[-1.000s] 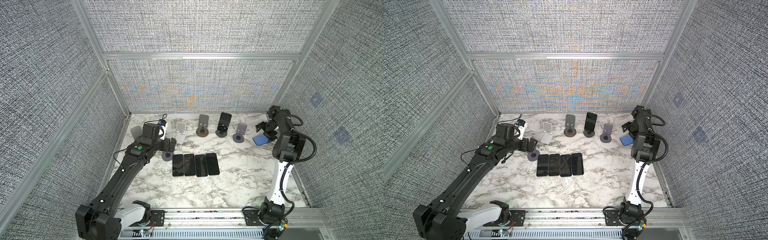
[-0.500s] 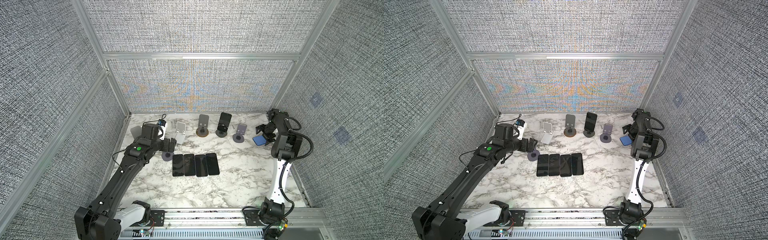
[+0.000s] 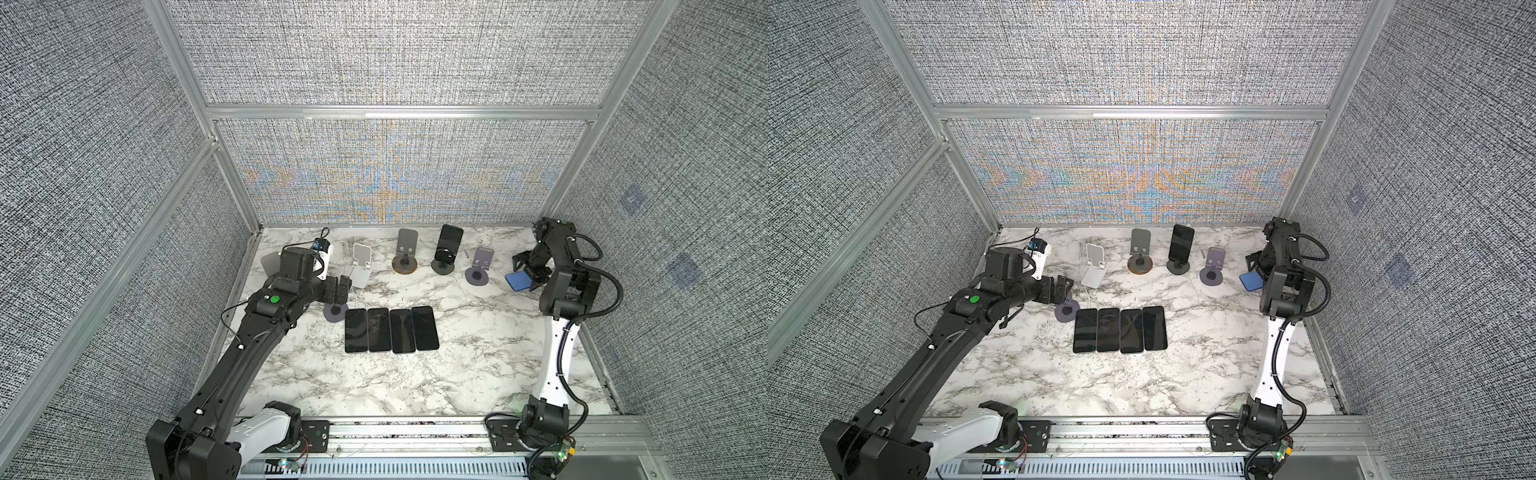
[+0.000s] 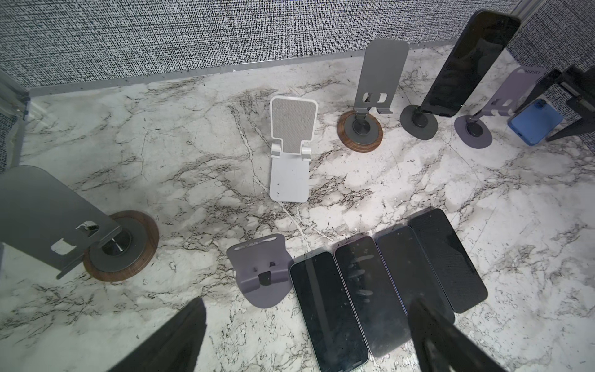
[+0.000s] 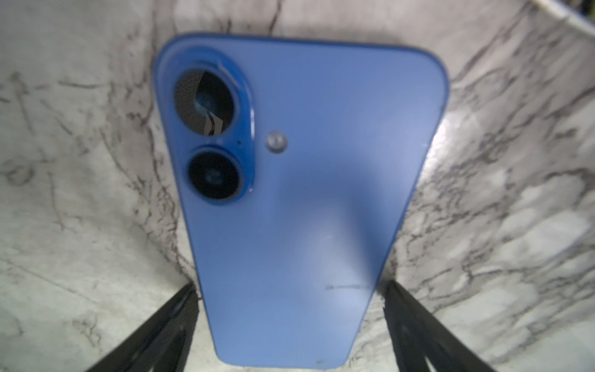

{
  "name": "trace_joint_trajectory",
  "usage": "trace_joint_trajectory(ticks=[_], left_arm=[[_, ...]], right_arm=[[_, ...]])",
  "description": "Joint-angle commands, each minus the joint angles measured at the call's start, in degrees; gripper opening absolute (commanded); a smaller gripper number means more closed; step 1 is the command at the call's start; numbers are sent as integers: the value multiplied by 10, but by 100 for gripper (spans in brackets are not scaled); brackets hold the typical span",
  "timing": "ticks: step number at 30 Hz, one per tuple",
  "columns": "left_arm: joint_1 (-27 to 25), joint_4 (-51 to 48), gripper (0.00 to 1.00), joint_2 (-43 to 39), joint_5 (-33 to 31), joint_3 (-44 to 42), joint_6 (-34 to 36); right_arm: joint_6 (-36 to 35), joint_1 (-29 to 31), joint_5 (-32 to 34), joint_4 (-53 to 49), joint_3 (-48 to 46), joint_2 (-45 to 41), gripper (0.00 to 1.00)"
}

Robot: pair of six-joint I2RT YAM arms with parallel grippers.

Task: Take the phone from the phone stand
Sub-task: 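Lift the blue phone and carry it toward the center while the left gripper reaches over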

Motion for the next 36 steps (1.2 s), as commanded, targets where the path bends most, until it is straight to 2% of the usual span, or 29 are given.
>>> trace_joint_trajectory(ticks=[1, 8, 18, 30, 36], left_arm=[[2, 11, 99, -5, 7, -2, 0], [3, 12, 99, -10, 12, -2, -2], [5, 12, 99, -13, 11, -3, -3], [4, 13, 99, -6, 21, -1, -12], [3, 28, 99, -22, 56, -20, -61]], right_arm=[[-12, -2, 1, -19, -15, 14, 85], [-35, -1, -7, 19, -76, -20, 74], [-113, -1, -5, 53, -180, -105, 68], [-187, 16, -47, 158, -446, -267, 68], [-202, 52, -58, 200, -565, -333, 68]])
